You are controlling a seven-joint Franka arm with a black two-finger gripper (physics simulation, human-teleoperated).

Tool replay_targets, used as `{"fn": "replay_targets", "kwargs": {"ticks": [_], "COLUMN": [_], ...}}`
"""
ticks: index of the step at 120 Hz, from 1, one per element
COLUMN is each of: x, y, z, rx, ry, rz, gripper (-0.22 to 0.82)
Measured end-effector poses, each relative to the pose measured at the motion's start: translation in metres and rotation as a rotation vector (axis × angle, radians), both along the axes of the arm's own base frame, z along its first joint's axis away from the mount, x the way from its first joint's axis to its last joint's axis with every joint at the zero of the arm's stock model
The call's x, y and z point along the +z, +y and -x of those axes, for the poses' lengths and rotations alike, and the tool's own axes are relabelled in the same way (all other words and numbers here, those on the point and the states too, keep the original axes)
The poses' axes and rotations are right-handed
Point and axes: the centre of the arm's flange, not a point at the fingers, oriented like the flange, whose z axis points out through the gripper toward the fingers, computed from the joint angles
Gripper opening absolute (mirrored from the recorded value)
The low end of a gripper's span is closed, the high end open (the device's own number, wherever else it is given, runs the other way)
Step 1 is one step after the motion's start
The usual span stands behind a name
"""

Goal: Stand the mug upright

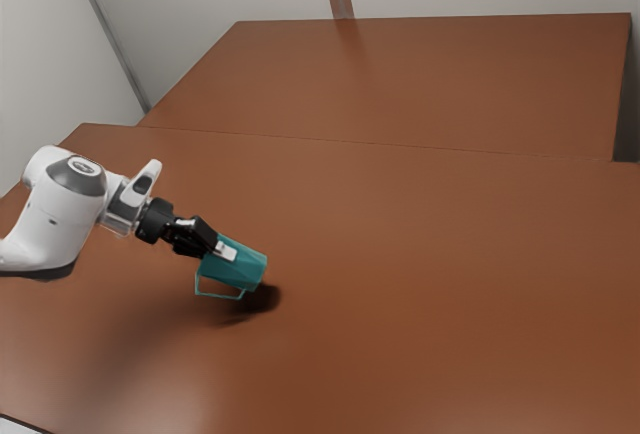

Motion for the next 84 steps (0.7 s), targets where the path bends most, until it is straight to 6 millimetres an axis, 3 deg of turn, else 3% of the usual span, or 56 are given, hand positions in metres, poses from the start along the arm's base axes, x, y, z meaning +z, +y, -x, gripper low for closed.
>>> {"fn": "replay_targets", "kwargs": {"ticks": [26,41,84], "x": [0.043,0.061,0.067], "y": [0.008,-0.001,-0.038], "z": [-0.026,-0.037,-0.044], "rx": [-0.130,-0.197,-0.265], "ry": [-0.022,-0.010,0.091], "rz": [-0.223,-0.344,-0.629], "gripper": [-0.18,-0.18,-0.18]}}
